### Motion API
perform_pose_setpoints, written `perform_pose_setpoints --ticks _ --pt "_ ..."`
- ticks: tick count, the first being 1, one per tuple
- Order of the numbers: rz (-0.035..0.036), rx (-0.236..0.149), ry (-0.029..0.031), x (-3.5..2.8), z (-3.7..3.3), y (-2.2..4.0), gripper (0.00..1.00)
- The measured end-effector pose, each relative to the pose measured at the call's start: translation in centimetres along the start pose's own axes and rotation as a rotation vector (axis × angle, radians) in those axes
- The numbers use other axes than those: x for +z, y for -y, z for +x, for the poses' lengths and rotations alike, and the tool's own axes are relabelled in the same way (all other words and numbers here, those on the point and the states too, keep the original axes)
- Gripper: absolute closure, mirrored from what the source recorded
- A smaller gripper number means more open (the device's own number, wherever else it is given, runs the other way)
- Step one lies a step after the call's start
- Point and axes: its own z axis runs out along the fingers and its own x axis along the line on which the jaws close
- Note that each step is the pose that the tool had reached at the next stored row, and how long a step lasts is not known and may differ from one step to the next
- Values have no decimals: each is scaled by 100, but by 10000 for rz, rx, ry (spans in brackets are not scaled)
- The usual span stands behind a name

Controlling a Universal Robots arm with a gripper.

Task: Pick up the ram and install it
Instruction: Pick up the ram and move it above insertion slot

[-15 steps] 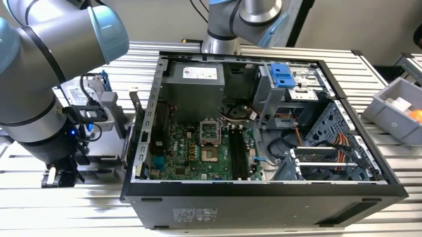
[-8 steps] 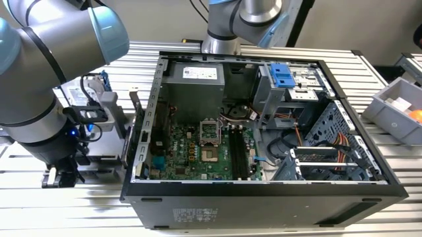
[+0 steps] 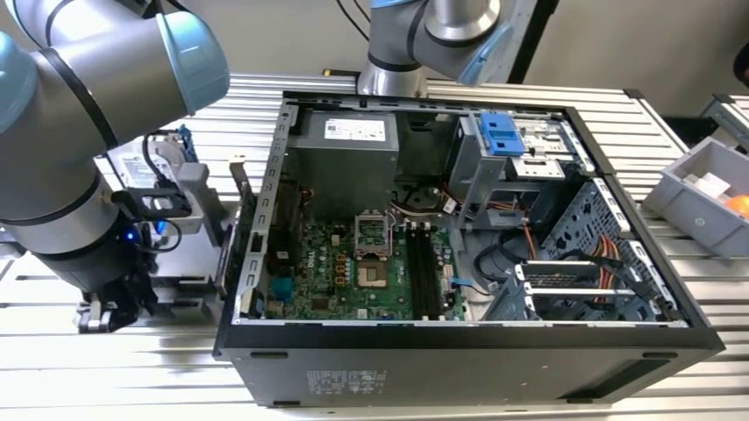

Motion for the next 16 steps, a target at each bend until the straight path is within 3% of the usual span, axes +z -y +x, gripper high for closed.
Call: perform_pose_setpoints --ticks 16 --pt "0 0 0 8 0 0 100"
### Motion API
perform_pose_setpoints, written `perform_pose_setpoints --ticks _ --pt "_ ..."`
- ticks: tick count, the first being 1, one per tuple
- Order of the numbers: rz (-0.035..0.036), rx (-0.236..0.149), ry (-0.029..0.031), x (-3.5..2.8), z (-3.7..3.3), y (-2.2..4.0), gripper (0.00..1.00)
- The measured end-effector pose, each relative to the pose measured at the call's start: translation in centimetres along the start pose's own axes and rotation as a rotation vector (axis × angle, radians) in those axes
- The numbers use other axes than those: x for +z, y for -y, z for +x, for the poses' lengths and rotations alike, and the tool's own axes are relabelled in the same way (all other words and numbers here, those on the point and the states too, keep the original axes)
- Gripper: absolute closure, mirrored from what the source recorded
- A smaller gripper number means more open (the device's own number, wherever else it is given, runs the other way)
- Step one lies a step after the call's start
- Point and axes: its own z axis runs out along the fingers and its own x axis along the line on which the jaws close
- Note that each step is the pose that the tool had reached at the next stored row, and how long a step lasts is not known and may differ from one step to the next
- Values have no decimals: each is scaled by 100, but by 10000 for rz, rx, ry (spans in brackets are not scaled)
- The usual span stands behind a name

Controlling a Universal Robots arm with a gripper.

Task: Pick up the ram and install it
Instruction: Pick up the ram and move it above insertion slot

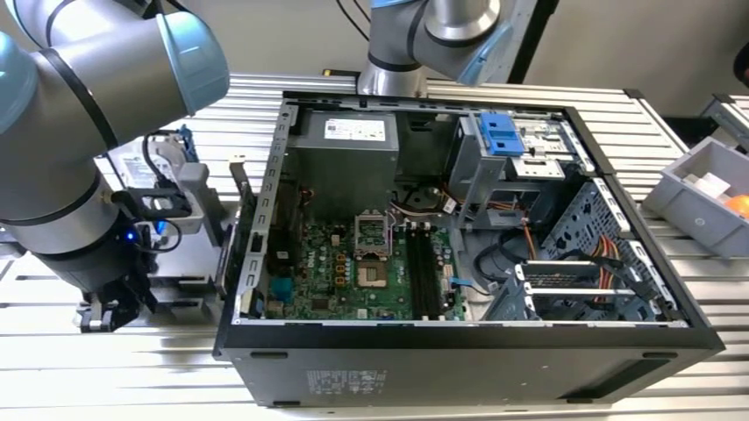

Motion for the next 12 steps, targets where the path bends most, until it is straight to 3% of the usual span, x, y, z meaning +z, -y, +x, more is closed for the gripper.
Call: perform_pose_setpoints --ticks 12 --pt "-1 0 0 6 0 0 100"
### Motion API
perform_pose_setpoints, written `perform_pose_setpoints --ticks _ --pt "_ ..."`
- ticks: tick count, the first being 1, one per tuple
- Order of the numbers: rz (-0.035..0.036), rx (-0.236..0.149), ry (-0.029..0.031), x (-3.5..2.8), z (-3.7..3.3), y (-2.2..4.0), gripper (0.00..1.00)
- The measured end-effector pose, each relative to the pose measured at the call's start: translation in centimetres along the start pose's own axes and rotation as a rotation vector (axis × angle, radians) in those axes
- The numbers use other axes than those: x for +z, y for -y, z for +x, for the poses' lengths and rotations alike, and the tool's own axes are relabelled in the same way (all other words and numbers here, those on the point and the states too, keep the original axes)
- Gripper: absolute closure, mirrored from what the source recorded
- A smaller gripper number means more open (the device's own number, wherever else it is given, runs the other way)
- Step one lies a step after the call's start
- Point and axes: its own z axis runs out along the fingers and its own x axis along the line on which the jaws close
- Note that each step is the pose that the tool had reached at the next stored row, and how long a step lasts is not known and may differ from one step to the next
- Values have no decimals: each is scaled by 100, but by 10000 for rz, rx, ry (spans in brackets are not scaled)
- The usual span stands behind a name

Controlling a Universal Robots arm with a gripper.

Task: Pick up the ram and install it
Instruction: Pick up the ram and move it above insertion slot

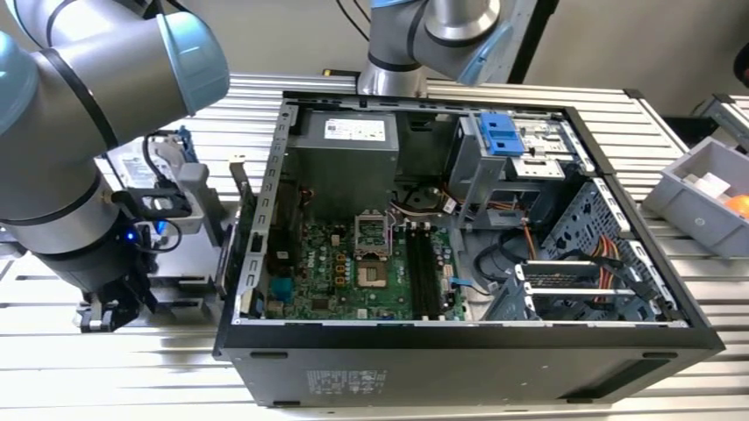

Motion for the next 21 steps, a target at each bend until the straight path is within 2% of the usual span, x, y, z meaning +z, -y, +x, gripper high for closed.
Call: perform_pose_setpoints --ticks 15,18,21 --pt "1 0 0 5 0 0 100" --pt "15 0 12 -17 -2 1 100" --pt "4 0 3 -76 -4 -3 100"
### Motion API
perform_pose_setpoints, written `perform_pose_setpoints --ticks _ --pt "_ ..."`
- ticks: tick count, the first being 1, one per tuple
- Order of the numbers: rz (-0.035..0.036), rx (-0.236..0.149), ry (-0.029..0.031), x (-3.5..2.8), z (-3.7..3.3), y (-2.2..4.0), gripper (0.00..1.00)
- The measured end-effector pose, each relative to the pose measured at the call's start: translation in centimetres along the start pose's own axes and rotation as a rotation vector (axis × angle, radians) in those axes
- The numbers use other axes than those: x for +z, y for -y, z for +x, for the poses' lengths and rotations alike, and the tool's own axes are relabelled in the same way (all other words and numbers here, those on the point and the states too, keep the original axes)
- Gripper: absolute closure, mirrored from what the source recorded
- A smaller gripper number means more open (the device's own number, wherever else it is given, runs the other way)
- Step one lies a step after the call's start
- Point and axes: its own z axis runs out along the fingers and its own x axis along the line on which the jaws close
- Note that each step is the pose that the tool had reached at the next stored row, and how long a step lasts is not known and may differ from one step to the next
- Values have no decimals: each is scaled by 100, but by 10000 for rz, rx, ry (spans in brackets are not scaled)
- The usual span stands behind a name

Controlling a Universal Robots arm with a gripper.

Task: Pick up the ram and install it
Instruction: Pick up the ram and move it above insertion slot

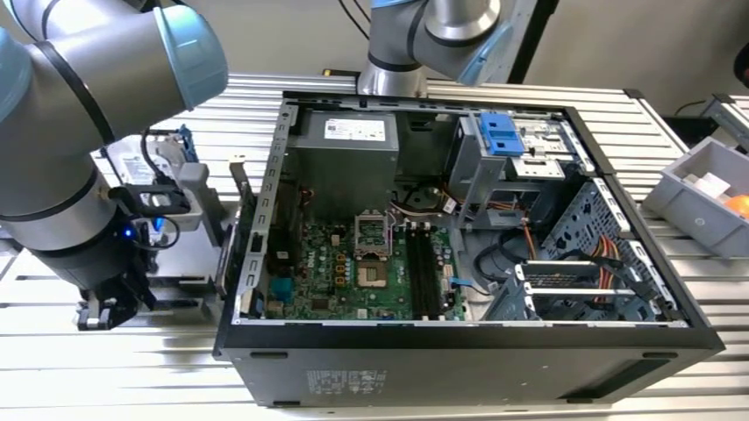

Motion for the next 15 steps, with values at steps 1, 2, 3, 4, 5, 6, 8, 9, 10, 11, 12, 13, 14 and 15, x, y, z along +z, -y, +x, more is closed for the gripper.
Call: perform_pose_setpoints --ticks 1,2,3,4,5,6,8,9,10,11,12,13,14,15 --pt "-3 0 -3 -21 -1 -1 100" --pt "-2 0 -2 -37 -1 -1 100" --pt "-2 0 -2 -53 -2 -2 100" --pt "-3 0 -3 -68 -3 -2 100" --pt "-2 0 -2 -79 -3 -3 100" --pt "-3 0 -3 -91 -3 -3 100" --pt "-2 0 -2 -111 -4 -4 100" --pt "-2 0 -2 -121 -5 -4 100" --pt "-2 -1 -2 -130 -5 -4 100" --pt "-2 0 -2 -139 -6 -5 100" --pt "-3 0 -3 -147 -6 -5 100" --pt "-3 0 -3 -156 -6 -5 100" --pt "-2 0 -2 -165 -6 -6 100" --pt "-3 0 -2 -174 -7 -6 100"
